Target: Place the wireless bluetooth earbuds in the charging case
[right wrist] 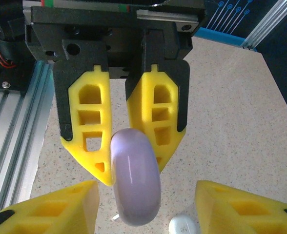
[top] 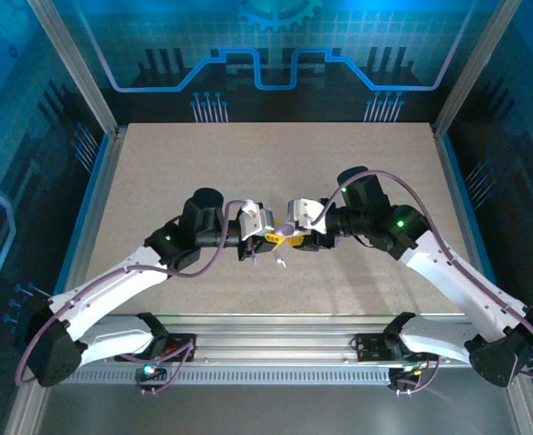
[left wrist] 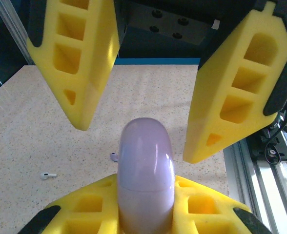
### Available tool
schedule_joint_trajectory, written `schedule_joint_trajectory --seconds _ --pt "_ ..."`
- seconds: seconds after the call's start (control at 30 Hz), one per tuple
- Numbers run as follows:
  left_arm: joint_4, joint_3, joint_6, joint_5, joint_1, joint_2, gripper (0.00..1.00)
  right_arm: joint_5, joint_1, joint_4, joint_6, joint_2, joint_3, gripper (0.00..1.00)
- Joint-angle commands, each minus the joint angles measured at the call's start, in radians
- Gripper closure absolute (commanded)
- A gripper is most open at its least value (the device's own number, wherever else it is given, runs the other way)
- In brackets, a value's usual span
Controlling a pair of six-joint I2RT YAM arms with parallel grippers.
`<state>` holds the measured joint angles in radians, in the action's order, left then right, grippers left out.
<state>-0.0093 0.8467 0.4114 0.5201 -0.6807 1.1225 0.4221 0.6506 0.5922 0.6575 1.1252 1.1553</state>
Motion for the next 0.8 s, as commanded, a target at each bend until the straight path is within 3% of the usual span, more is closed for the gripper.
schedule_joint_trajectory --seconds 0.0,0.77 --pt "0.032 -0.005 -0.02 0.016 -0.004 -0.02 0.92 0.0 -0.002 -0.034 -0.019 0.005 -0.002 0.46" --pt "0.06 0.012 -0.034 0.051 -0.021 0.003 0.93 -0.149 -0.093 -0.108 -0.128 -0.02 -0.002 0.51"
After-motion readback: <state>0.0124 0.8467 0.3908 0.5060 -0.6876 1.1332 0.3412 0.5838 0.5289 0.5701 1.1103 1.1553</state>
